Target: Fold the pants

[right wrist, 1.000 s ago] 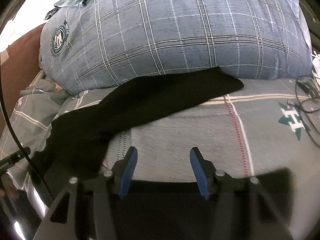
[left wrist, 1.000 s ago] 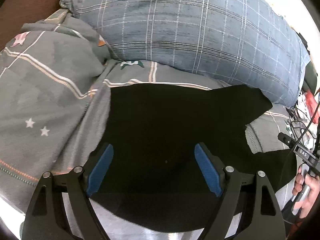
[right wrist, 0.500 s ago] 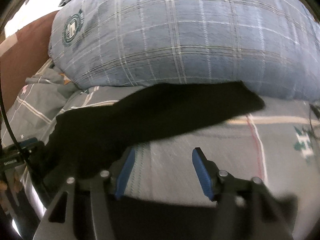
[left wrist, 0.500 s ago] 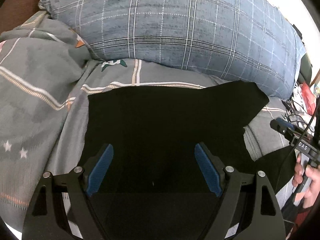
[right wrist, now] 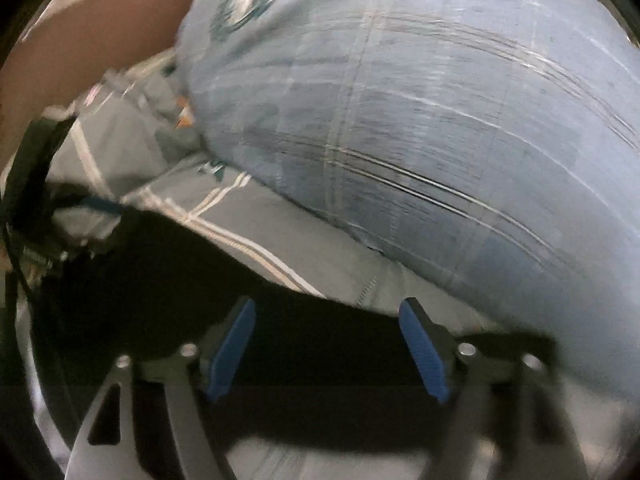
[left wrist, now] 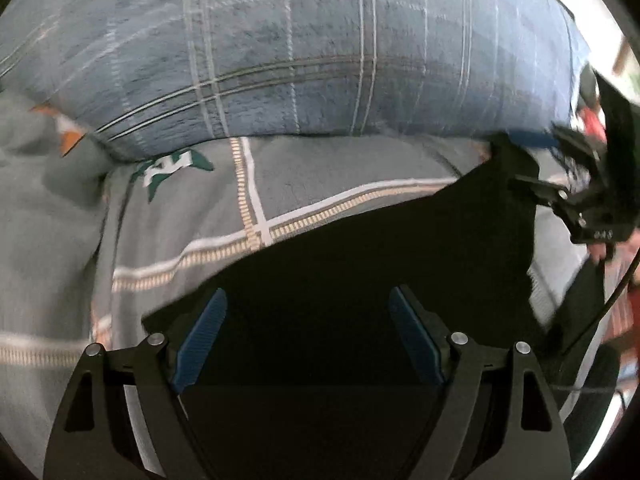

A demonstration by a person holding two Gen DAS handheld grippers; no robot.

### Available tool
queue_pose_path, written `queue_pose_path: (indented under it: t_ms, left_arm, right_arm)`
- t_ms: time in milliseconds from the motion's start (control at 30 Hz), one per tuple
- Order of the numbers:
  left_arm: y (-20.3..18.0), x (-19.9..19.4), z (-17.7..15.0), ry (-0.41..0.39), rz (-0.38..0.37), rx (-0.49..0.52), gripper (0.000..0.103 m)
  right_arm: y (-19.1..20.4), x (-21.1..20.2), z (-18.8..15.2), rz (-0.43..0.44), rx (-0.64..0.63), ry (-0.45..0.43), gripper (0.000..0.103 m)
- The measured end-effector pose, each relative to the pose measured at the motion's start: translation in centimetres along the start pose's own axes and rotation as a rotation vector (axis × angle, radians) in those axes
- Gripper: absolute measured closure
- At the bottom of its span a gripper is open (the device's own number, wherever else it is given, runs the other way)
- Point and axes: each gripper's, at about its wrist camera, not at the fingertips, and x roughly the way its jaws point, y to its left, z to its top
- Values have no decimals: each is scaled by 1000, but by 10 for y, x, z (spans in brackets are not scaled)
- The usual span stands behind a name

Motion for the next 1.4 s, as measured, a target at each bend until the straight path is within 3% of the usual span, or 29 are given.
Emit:
queue_pose_path:
  t_ms: [133,267,433,467,500,533,567,600,667,767,900,967,1133,1167,1200,1267,1400]
  left_arm:
    - [2,17,12,41,27,99,19]
    - [0,35,19,88,42,218,19]
    - [6,48,27,100,-60,207,18]
    - [8,50,28,98,-78,194,18]
    - [9,51,28,93,-85,184,19]
    - [8,52,29,84,-87,186,24]
    - [6,50,29,79,-102,195,41]
    - [4,47,29,74,-114,200,66]
    - [-1,40,29,74,-108,200,88]
    - [-9,29,23,68,-71,229,98]
    - [-17,14,19,44,-51,250,99]
    - [-22,6,16,34,-43,251,99]
    - [-28,-15,1,17,-54,273,99]
    - [-29,-18,-1,15,-56,269,99]
    - [-30,-19,-2,14,-56,267,99]
    - [-35,-20,-4,8,-58,272,99]
    - [-35,-21,-6,2,-65,272,99]
  right_arm:
    - [4,32,6,22,-145,85,27]
    - [-2,47,6,43,-203,133,27]
    - [-13,68,-5,82,-191,238,32]
    - [-15,68,-7,99,-174,231,38]
    - [-17,65,-8,128,-153,213,64]
    - [-16,62,-10,136,-147,199,85]
    - [-14,60,-11,117,-153,193,99]
    - [-11,56,-15,102,-158,183,100]
    - [-4,44,-20,82,-163,160,100]
    - [-6,18,-22,82,-132,108,100]
    - [-4,-5,-18,86,-151,88,96]
    - [1,-4,-14,65,-177,98,103]
    - [14,-14,-13,34,-204,91,103]
    - [13,-15,-12,30,-192,78,90]
    - [8,-15,-9,34,-169,70,57]
    - [5,-8,-4,44,-157,57,29]
    - [9,28,2,54,-223,137,34]
